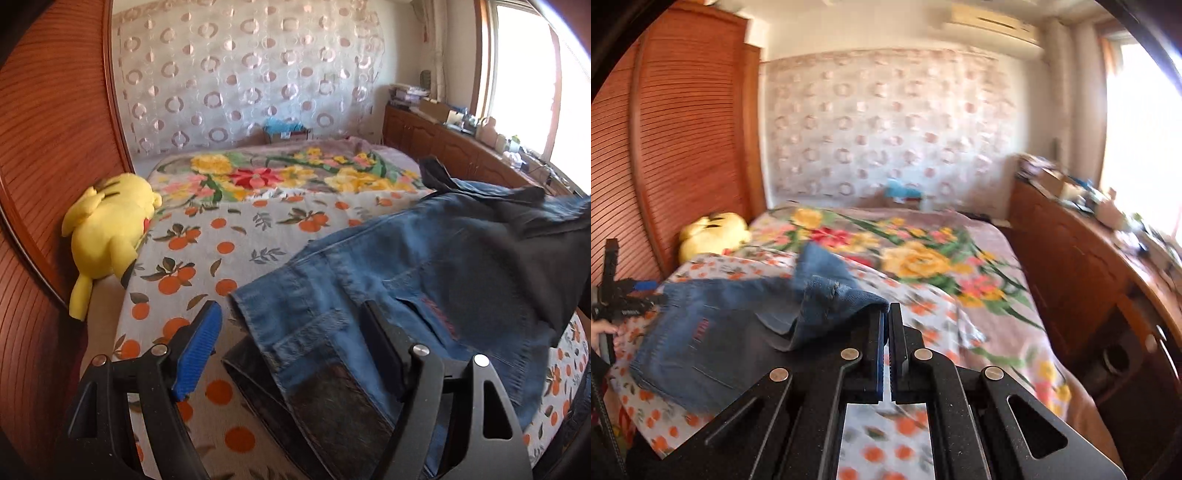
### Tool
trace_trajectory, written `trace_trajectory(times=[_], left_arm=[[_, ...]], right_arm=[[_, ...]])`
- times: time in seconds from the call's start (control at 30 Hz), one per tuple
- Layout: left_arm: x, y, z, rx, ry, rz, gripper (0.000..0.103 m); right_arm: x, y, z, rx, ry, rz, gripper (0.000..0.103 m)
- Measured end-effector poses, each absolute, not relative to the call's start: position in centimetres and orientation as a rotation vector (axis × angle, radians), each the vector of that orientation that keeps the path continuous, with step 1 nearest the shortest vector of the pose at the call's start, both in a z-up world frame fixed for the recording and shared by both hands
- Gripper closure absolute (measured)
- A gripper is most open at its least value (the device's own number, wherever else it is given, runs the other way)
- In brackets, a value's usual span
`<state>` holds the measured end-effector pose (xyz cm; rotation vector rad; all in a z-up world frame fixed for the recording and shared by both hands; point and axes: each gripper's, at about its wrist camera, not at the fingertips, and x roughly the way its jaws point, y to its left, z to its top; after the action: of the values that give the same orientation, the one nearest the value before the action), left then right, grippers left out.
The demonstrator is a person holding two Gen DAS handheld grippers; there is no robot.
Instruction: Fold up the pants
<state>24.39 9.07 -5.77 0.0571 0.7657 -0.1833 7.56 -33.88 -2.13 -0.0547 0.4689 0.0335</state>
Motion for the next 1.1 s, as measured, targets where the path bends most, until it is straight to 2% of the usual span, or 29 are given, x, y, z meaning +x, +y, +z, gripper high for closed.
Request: trace_trajectory(times=[0.1, 0.17, 0.23, 0.27, 0.3, 0.37, 0.47, 0.73, 0.93, 1.1], left_arm=[[25.5, 9.6, -6.7, 0.028, 0.802, -0.199, 0.027], [26.2, 9.6, -7.2, 0.012, 0.827, -0.209, 0.038], [26.5, 9.3, -7.4, -0.002, 0.835, -0.228, 0.042], [26.7, 9.1, -7.4, -0.01, 0.833, -0.242, 0.048], [26.7, 8.9, -7.3, -0.013, 0.831, -0.249, 0.051], [26.4, 8.5, -6.8, -0.018, 0.817, -0.271, 0.079], [24.3, 7.7, -5.0, 0.001, 0.765, -0.286, 0.086], [11.8, 5.0, 0.8, 0.015, 0.623, -0.423, 0.087], [5.1, 5.2, 0.8, -0.013, 0.631, -0.442, 0.087], [3.5, 5.1, -0.8, 0.009, 0.667, -0.417, 0.087]], right_arm=[[7.5, -35.5, -6.2, 0.004, 0.534, 0.031, 0.101], [7.6, -36.2, -9.1, 0.025, 0.581, 0.033, 0.101], [7.9, -36.5, -10.7, 0.031, 0.596, 0.04, 0.101], [8.0, -36.5, -11.4, 0.037, 0.597, 0.041, 0.101], [8.2, -36.6, -12.0, 0.049, 0.596, 0.042, 0.101], [8.1, -36.9, -12.7, 0.075, 0.588, 0.046, 0.101], [6.7, -38.0, -11.5, 0.114, 0.561, 0.064, 0.101], [0.1, -41.8, -9.5, 0.15, 0.549, 0.043, 0.101], [-2.2, -43.5, -10.6, 0.203, 0.604, 0.036, 0.101], [-2.2, -43.2, -11.3, 0.188, 0.68, 0.045, 0.1]])
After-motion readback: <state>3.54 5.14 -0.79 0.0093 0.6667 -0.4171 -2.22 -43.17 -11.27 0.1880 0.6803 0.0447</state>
